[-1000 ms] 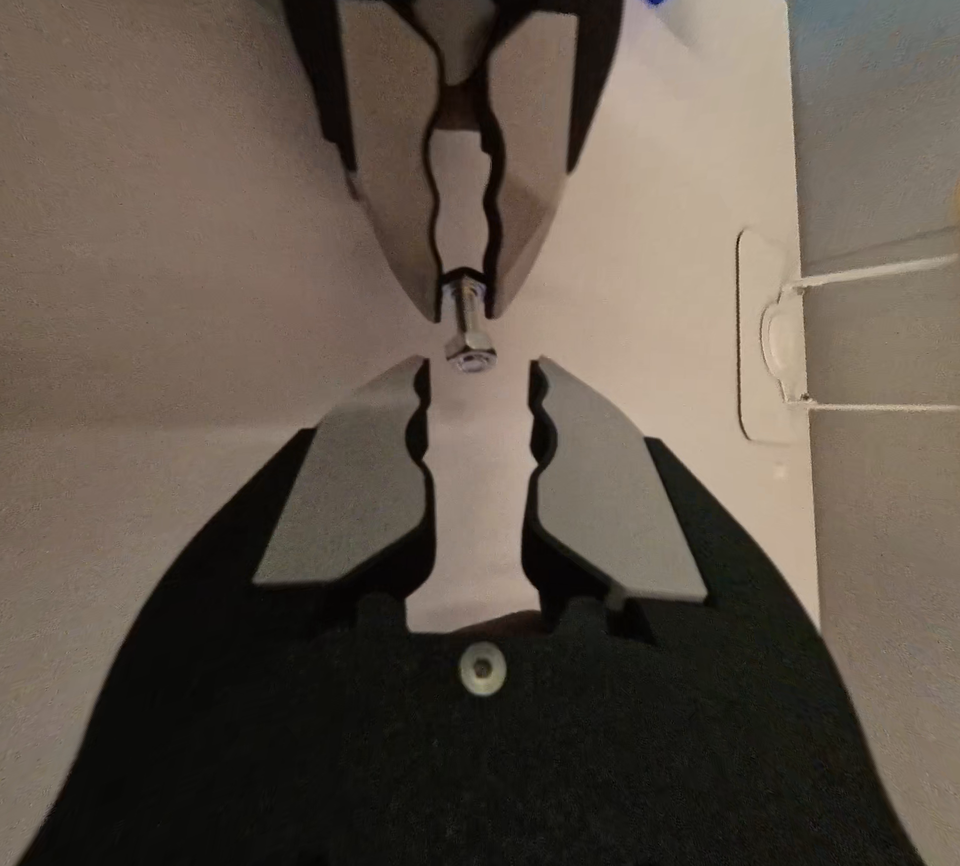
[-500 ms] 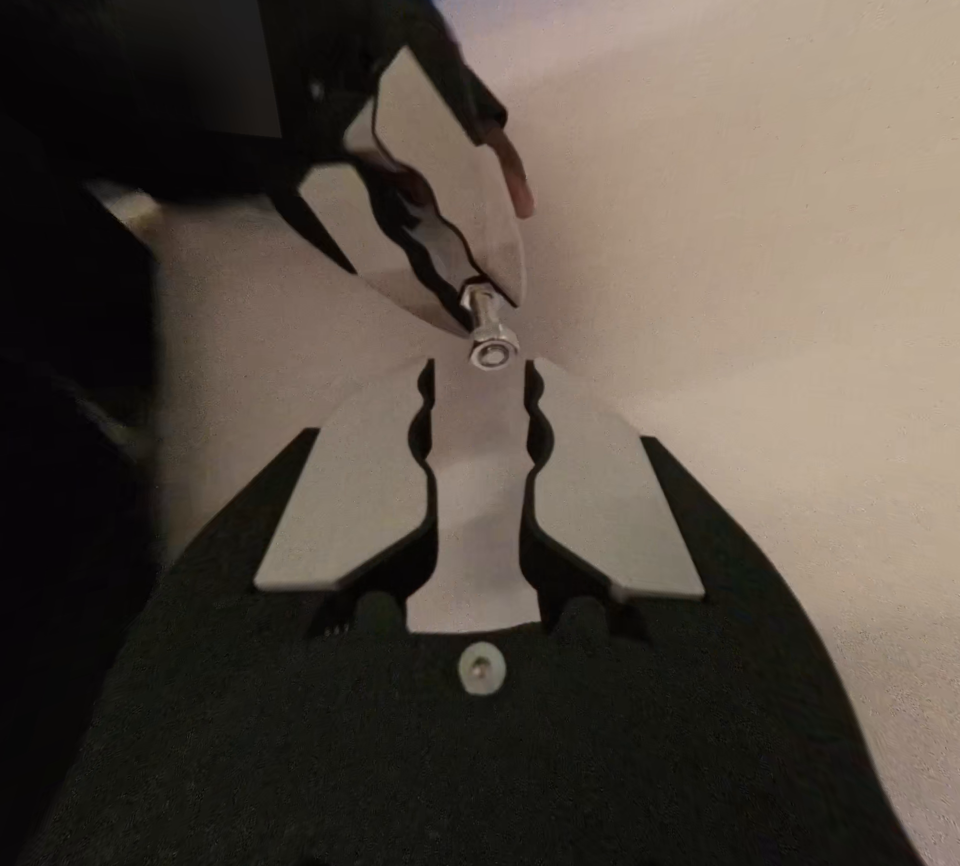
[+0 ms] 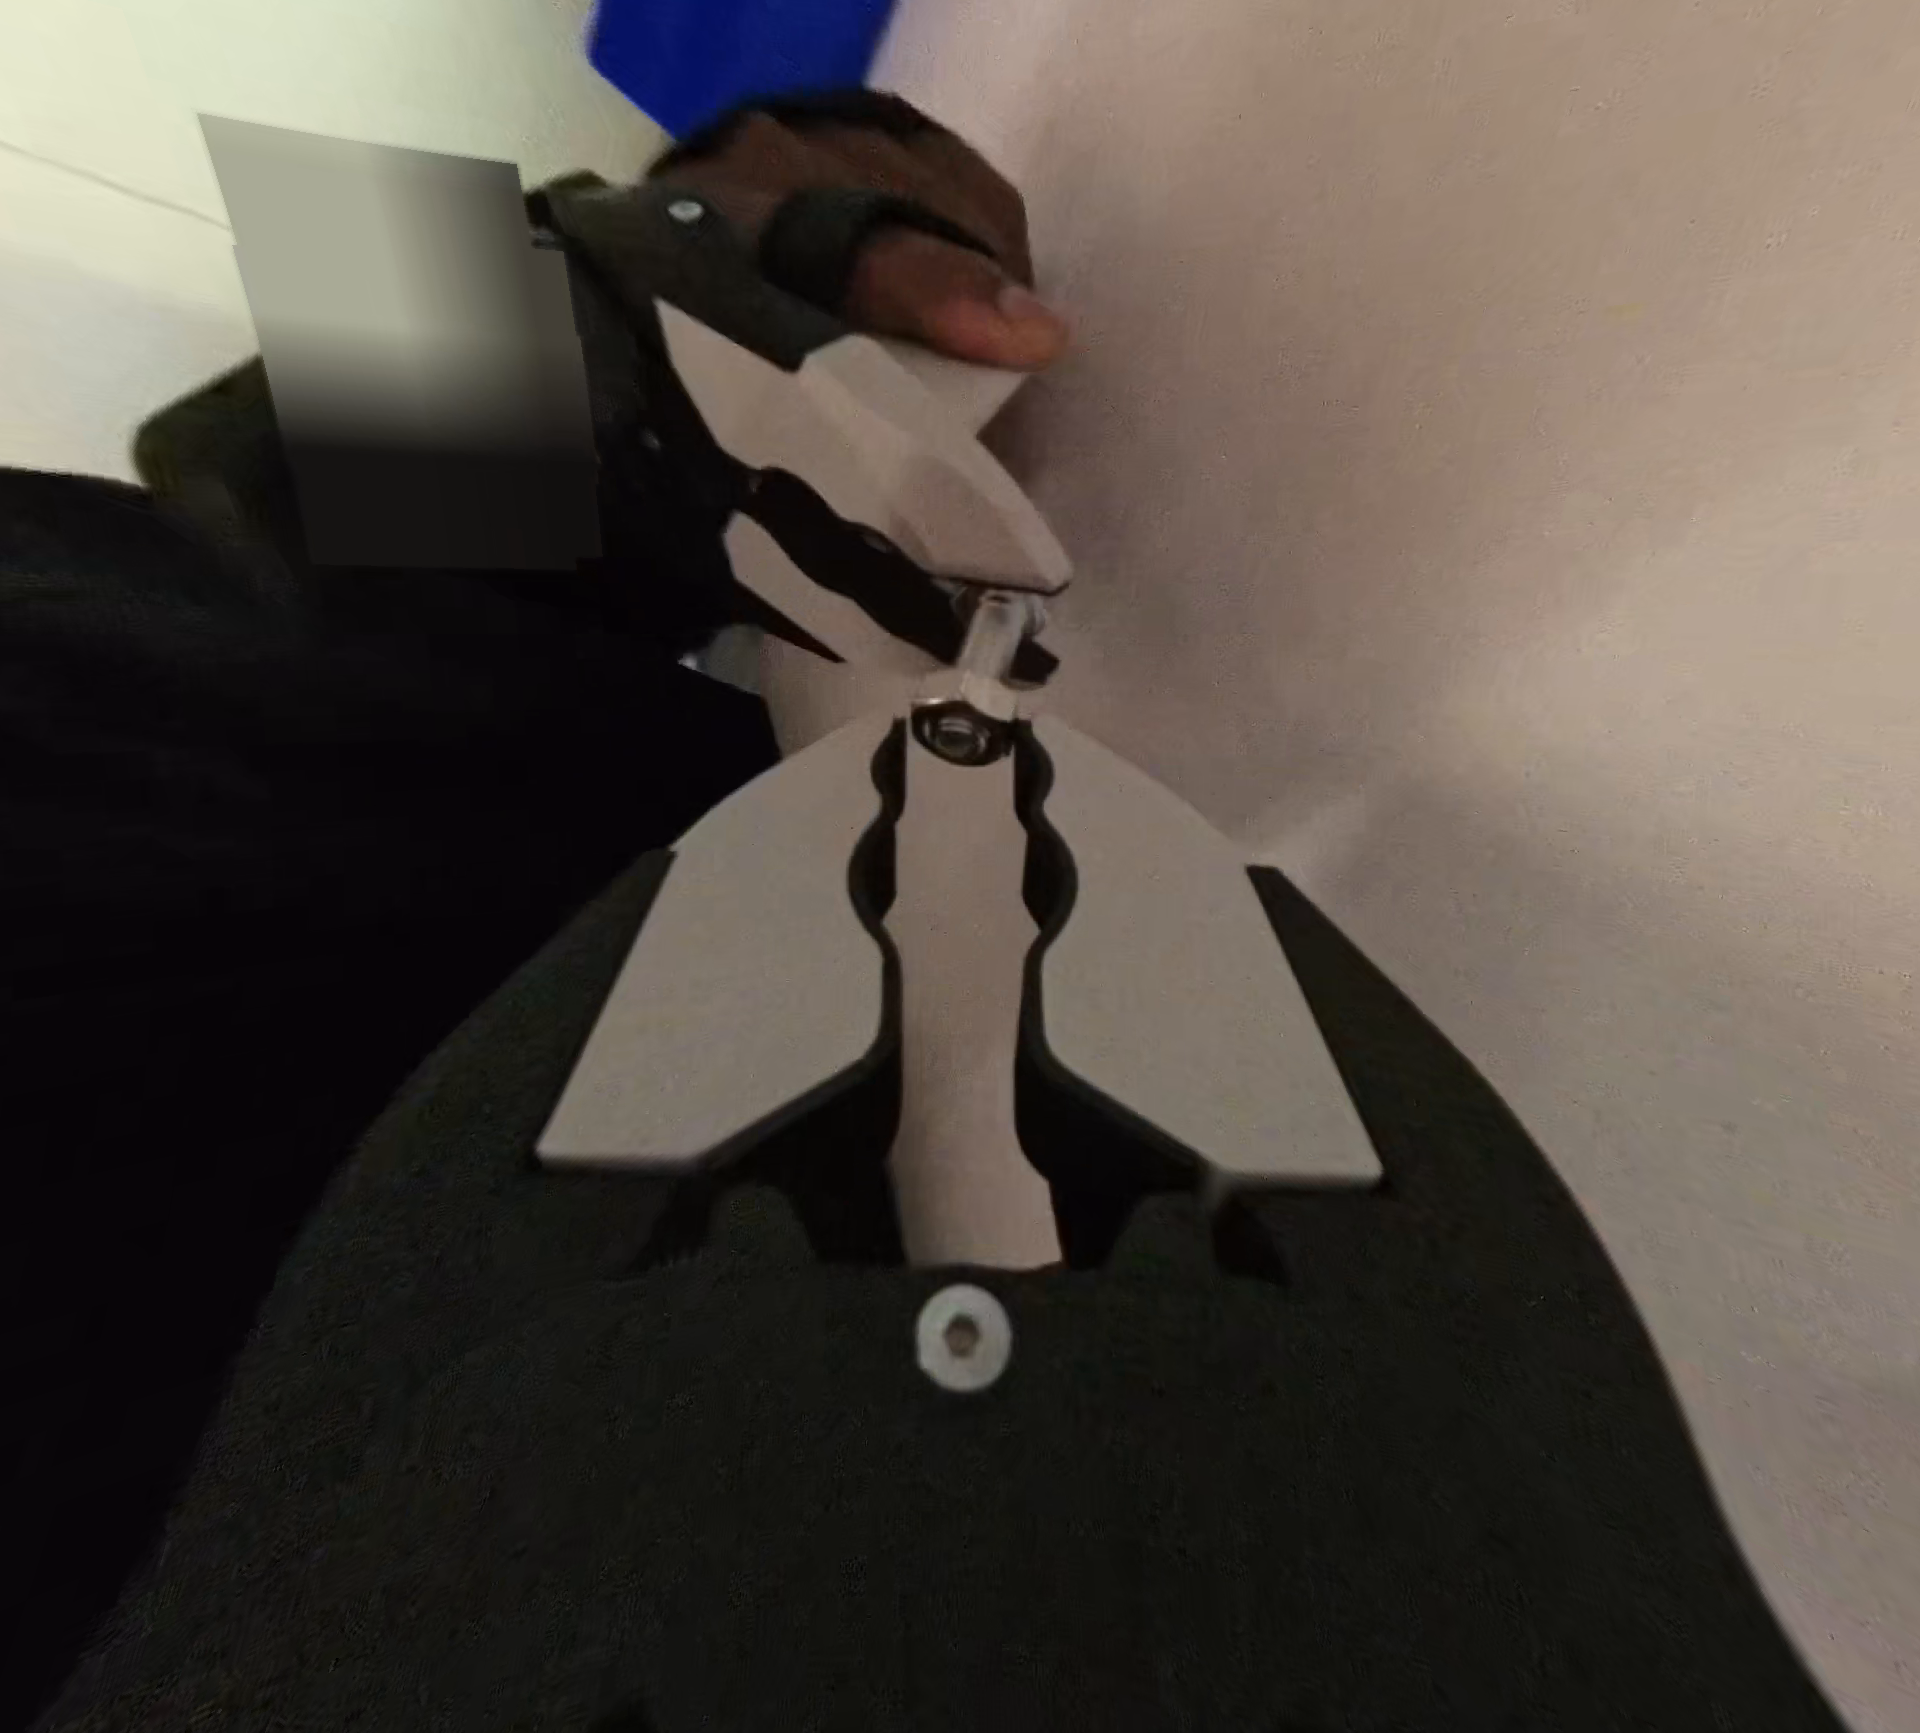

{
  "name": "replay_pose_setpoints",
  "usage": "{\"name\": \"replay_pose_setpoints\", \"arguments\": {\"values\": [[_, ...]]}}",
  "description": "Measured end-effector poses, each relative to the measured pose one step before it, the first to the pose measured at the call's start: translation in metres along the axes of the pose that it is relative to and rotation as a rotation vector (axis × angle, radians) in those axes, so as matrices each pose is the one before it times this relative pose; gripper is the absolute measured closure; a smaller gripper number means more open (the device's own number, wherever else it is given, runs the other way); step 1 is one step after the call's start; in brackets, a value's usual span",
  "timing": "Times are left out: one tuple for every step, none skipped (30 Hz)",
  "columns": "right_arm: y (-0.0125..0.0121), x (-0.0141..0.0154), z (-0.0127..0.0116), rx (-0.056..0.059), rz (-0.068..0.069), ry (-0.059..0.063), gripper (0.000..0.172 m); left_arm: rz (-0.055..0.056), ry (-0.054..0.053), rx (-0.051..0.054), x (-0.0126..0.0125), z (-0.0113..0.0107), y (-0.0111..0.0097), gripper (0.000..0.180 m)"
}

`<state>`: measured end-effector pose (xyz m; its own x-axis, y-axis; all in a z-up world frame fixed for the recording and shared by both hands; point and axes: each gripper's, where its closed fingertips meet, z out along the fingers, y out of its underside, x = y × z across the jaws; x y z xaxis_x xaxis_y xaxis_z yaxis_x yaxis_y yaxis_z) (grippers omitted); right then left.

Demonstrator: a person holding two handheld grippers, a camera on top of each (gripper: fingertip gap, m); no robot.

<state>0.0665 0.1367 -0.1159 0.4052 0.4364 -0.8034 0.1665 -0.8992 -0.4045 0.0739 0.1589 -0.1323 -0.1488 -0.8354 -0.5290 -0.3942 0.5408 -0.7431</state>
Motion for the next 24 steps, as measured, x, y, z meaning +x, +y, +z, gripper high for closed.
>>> {"name": "replay_pose_setpoints", "arguments": {"values": [[-0.00274, 0.00089, -0.00207, 0.0260, -0.0324, 0.0028, 0.146, -0.0284, 0.0013, 0.0101, -0.00239, -0.00079, -0.00129, 0.163], [-0.00173, 0.00214, -0.00154, 0.0142, -0.0908, 0.0447, 0.135, -0.0242, -0.0002, 0.0015, -0.00177, -0.00047, 0.00095, 0.163], [-0.00165, 0.00195, -0.00179, 0.0072, -0.1399, 0.0669, 0.130, -0.0195, -0.0016, -0.0005, -0.00207, -0.00082, 0.00161, 0.163], [-0.00176, 0.00228, -0.00196, 0.0014, -0.1658, 0.0834, 0.125, -0.0199, 0.0018, 0.0004, -0.00150, -0.00062, 0.00140, 0.163], [-0.00172, 0.00310, -0.00220, -0.0044, -0.1729, 0.0927, 0.119, -0.0228, 0.0044, 0.0047, -0.00122, -0.00053, 0.00038, 0.163], [-0.00247, 0.00287, -0.00229, -0.0024, -0.1665, 0.0880, 0.116, -0.0240, 0.0050, 0.0101, -0.00043, -0.00019, -0.00089, 0.163], [-0.00343, 0.00024, -0.00181, 0.0050, -0.1452, 0.0619, 0.115, -0.0207, 0.0084, 0.0128, 0.00010, -0.00018, -0.00153, 0.163], [-0.00336, -0.00368, -0.00088, 0.0050, -0.1079, 0.0232, 0.115, -0.0149, 0.0100, 0.0121, 0.00058, -0.00018, -0.00148, 0.163], [-0.00214, -0.00475, 0.00028, -0.0013, -0.0595, 0.0014, 0.118, -0.0086, 0.0075, 0.0100, 0.00105, -0.00006, -0.00143, 0.163], [0.00034, -0.00222, 0.00156, -0.0140, -0.0176, 0.0045, 0.126, -0.0054, 0.0073, 0.0076, 0.00089, 0.00016, -0.00099, 0.163], [0.00234, 0.00121, 0.00204, -0.0228, 0.0098, 0.0166, 0.141, -0.0029, 0.0091, 0.0078, 0.00148, 0.00023, -0.00103, 0.163], [0.00262, 0.00283, 0.00158, -0.0205, 0.0296, 0.0155, 0.153, 0.0060, 0.0145, 0.0002, 0.00264, 0.00058, -0.00006, 0.163], [0.00212, -0.00045, 0.00112, -0.0172, 0.0548, -0.0201, 0.153, 0.0142, -0.0103, -0.0123, -0.00027, 0.00071, 0.00188, 0.163], [0.00242, -0.00097, 0.00090, -0.0201, 0.0967, -0.0351, 0.153, 0.0231, -0.0038, -0.0127, 0.00095, 0.00064, 0.00168, 0.163], [0.00276, -0.00065, 0.00094, -0.0213, 0.1493, -0.0459, 0.153, 0.0284, -0.0134, -0.0105, -0.00014, 0.00054, 0.00077, 0.163], [0.00185, -0.00195, 0.00051, -0.0113, 0.2002, -0.0693, 0.153, 0.0385, -0.0127, -0.0161, 0.00183, 0.00112, 0.00110, 0.163], [0.00125, -0.00308, 0.00006, -0.0022, 0.2170, -0.0923, 0.153, 0.0441, -0.0130, -0.0104, -0.00031, 0.00012, 0.00068, 0.163], [-0.00023, -0.00425, -0.00105, 0.0089, 0.1810, -0.1087, 0.154, 0.0363, -0.0085, -0.0032, 0.00083, -0.00061, -0.00044, 0.163], [-0.00179, -0.00374, -0.00197, 0.0193, 0.1197, -0.0962, 0.154, 0.0186, -0.0110, -0.0013, -0.00077, -0.00063, -0.00058, 0.163], [-0.00148, -0.00142, -0.00175, 0.0161, 0.0507, -0.0559, 0.154, -0.0082, -0.0052, 0.0107, -0.00150, -0.00076, -0.00212, 0.163], [-0.00088, 0.00010, -0.00073, 0.0106, -0.0185, -0.0117, 0.150, -0.0244, 0.0051, 0.0096, -0.00108, -0.00018, -0.00180, 0.163], [0.00027, 0.00090, 0.00007, 0.0001, -0.0665, 0.0247, 0.133, -0.0226, 0.0011, 0.0027, -0.00147, 0.00001, -0.00018, 0.163], [0.00144, -0.00020, 0.00021, -0.0116, -0.1077, 0.0376, 0.120, -0.0148, -0.0035, 0.0012, -0.00156, -0.00045, 0.00061, 0.163], [0.00133, -0.00049, -0.00001, -0.0157, -0.1394, 0.0486, 0.117, -0.0179, 0.0035, 0.0019, -0.00089, -0.00077, 0.00080, 0.163]]}}
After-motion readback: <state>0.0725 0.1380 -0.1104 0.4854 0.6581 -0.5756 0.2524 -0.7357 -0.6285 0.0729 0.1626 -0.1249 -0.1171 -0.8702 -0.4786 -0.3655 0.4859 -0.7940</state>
